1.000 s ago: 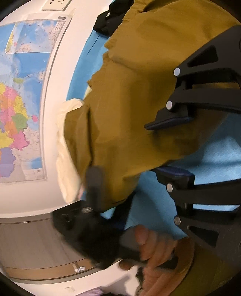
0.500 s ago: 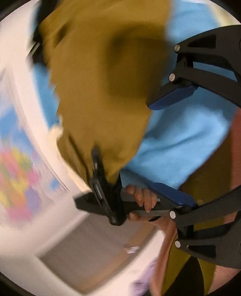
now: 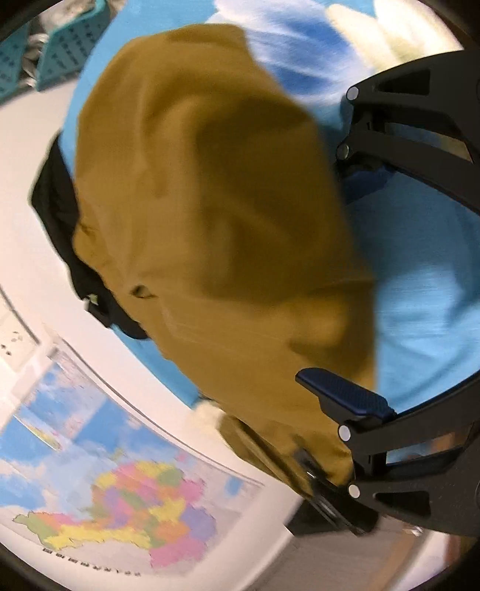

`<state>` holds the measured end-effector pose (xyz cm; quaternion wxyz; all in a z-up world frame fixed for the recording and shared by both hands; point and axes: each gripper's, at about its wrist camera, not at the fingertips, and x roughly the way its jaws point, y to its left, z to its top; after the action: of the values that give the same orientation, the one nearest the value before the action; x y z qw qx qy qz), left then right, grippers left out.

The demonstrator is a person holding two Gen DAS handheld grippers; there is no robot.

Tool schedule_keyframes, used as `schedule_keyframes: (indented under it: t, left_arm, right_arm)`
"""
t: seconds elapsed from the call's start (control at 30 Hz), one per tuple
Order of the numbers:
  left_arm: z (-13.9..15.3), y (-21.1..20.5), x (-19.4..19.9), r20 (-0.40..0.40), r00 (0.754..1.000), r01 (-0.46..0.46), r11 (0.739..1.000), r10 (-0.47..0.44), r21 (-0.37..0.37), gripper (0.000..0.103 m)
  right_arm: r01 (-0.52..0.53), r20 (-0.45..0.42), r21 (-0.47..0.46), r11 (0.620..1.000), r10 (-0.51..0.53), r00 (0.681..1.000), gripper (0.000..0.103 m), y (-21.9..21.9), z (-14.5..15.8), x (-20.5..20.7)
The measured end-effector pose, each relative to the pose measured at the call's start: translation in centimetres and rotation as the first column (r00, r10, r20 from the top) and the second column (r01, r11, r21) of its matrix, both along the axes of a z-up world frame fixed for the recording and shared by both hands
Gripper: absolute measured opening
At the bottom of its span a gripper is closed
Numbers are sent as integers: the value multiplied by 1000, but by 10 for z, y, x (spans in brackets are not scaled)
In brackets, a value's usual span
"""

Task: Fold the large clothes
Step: 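Lift the folded jacket with both grippers and raise it off the sheet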

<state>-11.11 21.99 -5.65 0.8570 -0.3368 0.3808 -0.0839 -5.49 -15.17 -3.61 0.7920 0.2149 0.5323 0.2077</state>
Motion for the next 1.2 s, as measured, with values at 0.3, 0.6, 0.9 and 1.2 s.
schedule_keyframes:
  t: [0.3, 0.6, 0.9, 1.2]
  left_arm:
    - [-21, 5, 9, -14, 999, -33, 999, 34, 23, 82]
    - [-1, 3, 13, -43, 997, -53, 993, 57, 105, 26]
    - [55, 1, 4, 46, 999, 8, 987, -15, 159, 24]
    - [119, 8, -14, 169, 984, 18, 977, -55, 212, 24]
  right_arm:
    - [99, -5, 125, 987, -99, 995, 53, -7, -19, 40]
    - [-64, 72, 183, 981, 52, 996, 17, 1, 18, 49]
    - [-162, 212, 167, 973, 125, 969, 15, 14, 80, 54]
    - [-236, 380, 178, 955, 154, 912, 15, 31, 147, 64]
